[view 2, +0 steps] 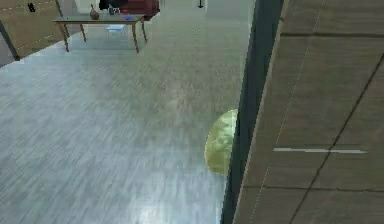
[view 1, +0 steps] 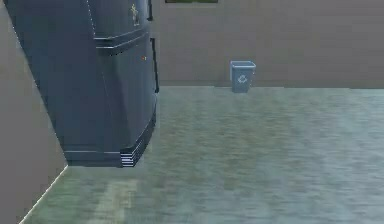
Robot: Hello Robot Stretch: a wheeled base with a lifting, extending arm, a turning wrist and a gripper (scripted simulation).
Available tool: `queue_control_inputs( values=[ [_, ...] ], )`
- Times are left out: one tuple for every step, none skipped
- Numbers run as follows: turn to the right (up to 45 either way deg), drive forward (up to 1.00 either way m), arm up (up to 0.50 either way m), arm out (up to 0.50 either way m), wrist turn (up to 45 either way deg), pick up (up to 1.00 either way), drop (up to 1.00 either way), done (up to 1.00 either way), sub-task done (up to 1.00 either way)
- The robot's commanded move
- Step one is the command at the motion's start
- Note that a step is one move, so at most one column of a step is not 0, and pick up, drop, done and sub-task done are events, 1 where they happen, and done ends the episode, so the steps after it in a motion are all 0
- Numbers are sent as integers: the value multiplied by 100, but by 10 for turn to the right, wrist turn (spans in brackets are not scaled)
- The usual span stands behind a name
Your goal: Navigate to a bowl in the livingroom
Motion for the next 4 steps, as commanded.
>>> queue_control_inputs(
  values=[
    [450,0,0,0,0,0,0,0,0],
    [90,0,0,0,0,0,0,0,0],
    [0,10,0,0,0,0,0,0,0],
    [270,0,0,0,0,0,0,0,0]
  ],
)
